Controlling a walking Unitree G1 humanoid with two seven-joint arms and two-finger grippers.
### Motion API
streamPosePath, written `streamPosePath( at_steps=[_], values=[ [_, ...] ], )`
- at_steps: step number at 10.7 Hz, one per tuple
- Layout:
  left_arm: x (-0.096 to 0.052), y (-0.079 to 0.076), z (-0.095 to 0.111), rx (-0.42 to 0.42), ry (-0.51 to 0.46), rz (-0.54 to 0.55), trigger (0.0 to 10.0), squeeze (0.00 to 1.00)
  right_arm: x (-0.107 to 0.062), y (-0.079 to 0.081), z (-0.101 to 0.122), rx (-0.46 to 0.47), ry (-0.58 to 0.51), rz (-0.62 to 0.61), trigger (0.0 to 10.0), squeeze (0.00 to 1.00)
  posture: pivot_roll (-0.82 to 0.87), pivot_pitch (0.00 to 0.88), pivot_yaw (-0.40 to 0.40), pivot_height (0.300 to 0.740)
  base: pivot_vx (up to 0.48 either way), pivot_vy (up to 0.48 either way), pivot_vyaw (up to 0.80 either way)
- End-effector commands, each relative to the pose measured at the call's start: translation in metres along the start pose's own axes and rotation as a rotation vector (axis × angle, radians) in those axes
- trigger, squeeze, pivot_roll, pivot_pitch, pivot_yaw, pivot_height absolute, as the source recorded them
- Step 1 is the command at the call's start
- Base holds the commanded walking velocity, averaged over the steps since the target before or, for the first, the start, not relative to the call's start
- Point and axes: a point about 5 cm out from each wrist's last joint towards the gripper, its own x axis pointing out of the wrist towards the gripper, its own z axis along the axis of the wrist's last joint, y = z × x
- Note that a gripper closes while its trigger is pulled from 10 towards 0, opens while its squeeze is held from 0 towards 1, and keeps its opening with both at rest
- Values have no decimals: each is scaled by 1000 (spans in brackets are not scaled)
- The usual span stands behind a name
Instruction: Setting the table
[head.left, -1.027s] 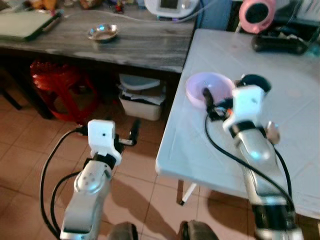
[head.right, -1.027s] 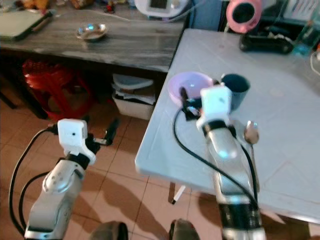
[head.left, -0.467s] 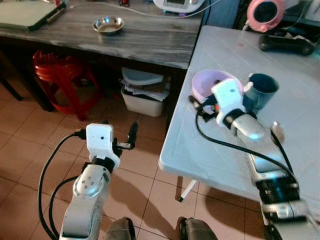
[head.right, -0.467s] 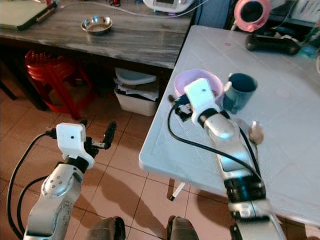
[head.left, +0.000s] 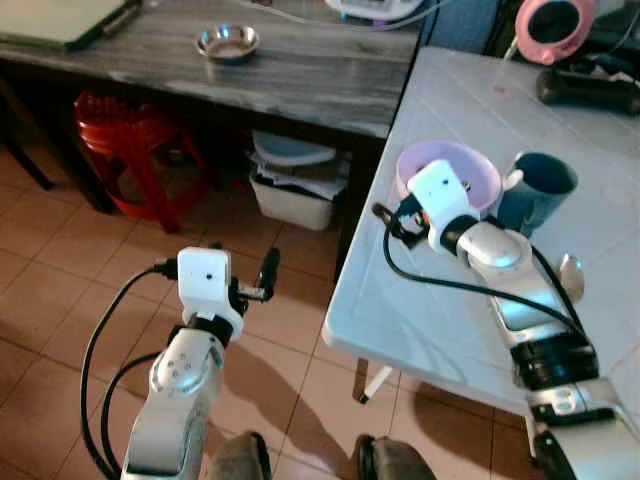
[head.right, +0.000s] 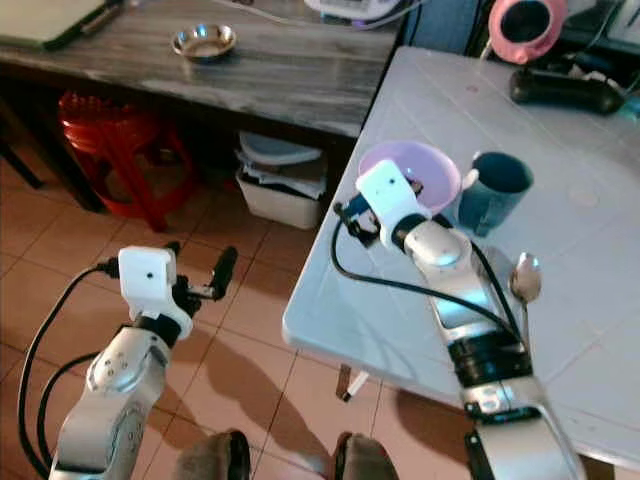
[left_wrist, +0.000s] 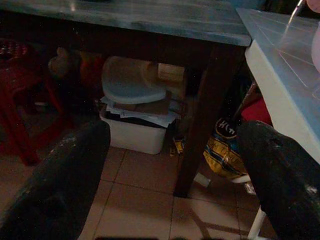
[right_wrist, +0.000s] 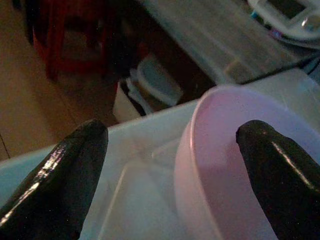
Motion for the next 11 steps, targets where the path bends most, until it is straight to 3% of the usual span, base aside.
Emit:
streamPosePath(
  at_steps=[1, 5, 7, 11],
  values=[
    [-2, -2, 2, -2, -1, -13, 10000, 0, 1, -2, -1, -22, 31, 8, 0, 0, -13, 161, 6, 740, 0, 0, 0],
    [-3, -9, -1, -42, 15, -80, 10000, 0, -2, -12, -12, -25, 114, -38, 0, 0, -22, 162, 4, 740, 0, 0, 0],
    [-7, -20, 2, -98, -9, -200, 10000, 0, -4, -17, -15, -27, 143, -44, 0, 0, -26, 160, 3, 740, 0, 0, 0],
    [-12, -26, 1, -157, 0, -326, 10000, 0, -4, -23, -14, -52, 136, -57, 0, 0, -22, 151, -1, 740, 0, 0, 0]
  ],
)
